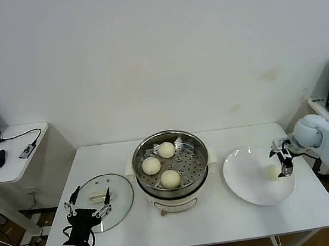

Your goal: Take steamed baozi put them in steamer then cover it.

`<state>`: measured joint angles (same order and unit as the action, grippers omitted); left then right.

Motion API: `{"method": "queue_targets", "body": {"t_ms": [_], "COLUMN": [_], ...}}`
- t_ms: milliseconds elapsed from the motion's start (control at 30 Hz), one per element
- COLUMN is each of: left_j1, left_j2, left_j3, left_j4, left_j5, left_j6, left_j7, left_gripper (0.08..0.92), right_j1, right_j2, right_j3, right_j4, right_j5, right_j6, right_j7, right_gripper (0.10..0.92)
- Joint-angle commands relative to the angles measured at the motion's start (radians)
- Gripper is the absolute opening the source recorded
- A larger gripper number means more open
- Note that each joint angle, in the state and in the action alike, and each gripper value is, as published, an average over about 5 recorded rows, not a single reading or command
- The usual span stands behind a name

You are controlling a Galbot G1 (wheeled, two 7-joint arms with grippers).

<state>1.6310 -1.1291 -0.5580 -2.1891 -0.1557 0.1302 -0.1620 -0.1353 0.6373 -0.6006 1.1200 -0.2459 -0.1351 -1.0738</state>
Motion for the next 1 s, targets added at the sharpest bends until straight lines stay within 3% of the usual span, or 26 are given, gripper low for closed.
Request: {"method": "queue_targets", "body": {"t_ms": [33,267,633,1000], "left_j1": [-0.001,-0.001,0.000,-0.001], "left_j2": [0.000,-0.001,-0.004,0.000], "left_j3": [0.000,0.000,0.000,0.001], "left_j4": [0.001,0.003,0.002,-0.001], "left_j5": [0.000,0.001,0.003,0.003], "left_j6": [0.001,0.000,0.000,0.000], "left_j7": [0.000,0.000,0.000,-0.001], "left_gripper": [0.823,0.823,0.823,0.823], "right_j1": [-0.078,-0.084,-0.077,0.045], "right_j2": [0.054,0.068,0.066,-0.004], "right_j3": [0.079,0.093,0.102,-0.002], "right_j4": [-0.097,-0.108,-0.102,0.011], "right_j5": [-0.048,-0.060,-0.067,0.020], "right_j6": [0.005,-0.006,-0.021,-0.054], "right_j7": [0.008,0.015,0.004,-0.020], "right_gripper": [0.823,0.815,0.661,0.600]}}
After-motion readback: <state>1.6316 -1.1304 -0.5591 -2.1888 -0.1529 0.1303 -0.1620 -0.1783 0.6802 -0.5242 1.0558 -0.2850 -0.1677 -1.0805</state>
